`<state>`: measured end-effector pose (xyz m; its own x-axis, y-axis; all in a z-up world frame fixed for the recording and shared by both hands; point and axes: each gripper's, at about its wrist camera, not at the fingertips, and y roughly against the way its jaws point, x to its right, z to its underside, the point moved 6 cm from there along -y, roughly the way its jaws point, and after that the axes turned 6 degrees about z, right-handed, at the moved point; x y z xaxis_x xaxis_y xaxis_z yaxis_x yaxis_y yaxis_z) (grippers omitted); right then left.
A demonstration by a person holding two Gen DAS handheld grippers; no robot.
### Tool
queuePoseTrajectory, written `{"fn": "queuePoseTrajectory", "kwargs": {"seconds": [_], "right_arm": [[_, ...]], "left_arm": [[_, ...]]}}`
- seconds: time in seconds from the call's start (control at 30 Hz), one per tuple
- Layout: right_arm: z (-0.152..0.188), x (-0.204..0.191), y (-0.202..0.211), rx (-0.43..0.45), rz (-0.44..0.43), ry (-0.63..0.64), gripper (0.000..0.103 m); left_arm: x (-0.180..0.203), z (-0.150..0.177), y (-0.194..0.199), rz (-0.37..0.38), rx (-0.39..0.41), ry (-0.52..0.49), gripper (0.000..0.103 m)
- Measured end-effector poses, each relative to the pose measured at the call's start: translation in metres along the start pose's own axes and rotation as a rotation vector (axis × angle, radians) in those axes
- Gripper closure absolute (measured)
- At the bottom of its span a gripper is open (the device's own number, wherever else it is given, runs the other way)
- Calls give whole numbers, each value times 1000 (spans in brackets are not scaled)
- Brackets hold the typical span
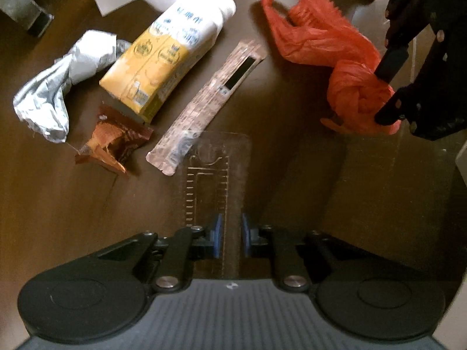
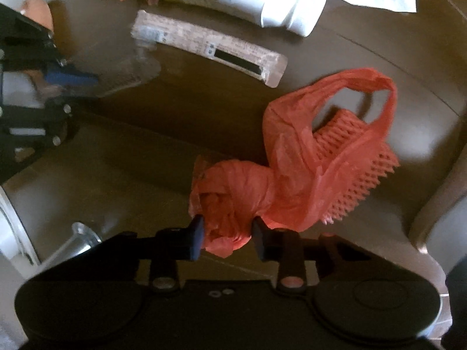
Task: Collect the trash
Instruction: 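Grasp the red plastic bag with right while left grasps the clear plastic tray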
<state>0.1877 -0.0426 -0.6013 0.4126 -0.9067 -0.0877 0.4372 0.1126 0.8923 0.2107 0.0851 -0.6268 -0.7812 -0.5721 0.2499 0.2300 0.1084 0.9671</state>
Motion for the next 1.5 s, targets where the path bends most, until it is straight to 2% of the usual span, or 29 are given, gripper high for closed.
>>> {"fn": "queuePoseTrajectory", "kwargs": {"seconds": [0.03,0.23,0.33,0.63,0.8,0.87,0.97,1.1,1.2,1.3,1.33,1.37,1.4,1.43,1.5], "right_arm": [[1,1,7,14,6,-3,71],[9,9,65,107,6,-40,73],[15,12,102,172,-13,-55,73],[39,20,212,420,-20,-41,73],[59,34,251,512,-21,-67,73],[68,35,262,544,-24,-70,73],[68,37,260,569,-13,-65,73],[57,39,243,552,-38,-99,73],[45,36,232,539,-35,-74,73],[38,37,223,518,-38,-59,73],[35,38,219,505,-47,-64,73],[33,39,215,490,-56,-71,73],[30,41,212,475,-65,-79,73],[28,42,209,463,-74,-83,73],[24,41,205,450,-82,-82,73]], "left_arm": [[2,-1,6,0,6,-3,93],[7,-9,55,-18,77,2,93],[10,-13,86,-63,131,19,93],[1,-18,196,-121,334,228,93],[10,-19,247,-109,422,340,93],[16,-18,260,-122,443,342,93],[26,-19,256,-143,412,296,93],[27,-21,222,-107,336,239,93],[25,-22,192,-71,287,194,90],[27,-25,158,-64,234,89,76],[29,-24,146,-53,219,53,66],[29,-25,133,-35,203,33,48],[29,-24,121,-18,189,22,39],[29,-24,111,-11,184,10,22],[29,-22,92,-26,176,-30,20]]}}
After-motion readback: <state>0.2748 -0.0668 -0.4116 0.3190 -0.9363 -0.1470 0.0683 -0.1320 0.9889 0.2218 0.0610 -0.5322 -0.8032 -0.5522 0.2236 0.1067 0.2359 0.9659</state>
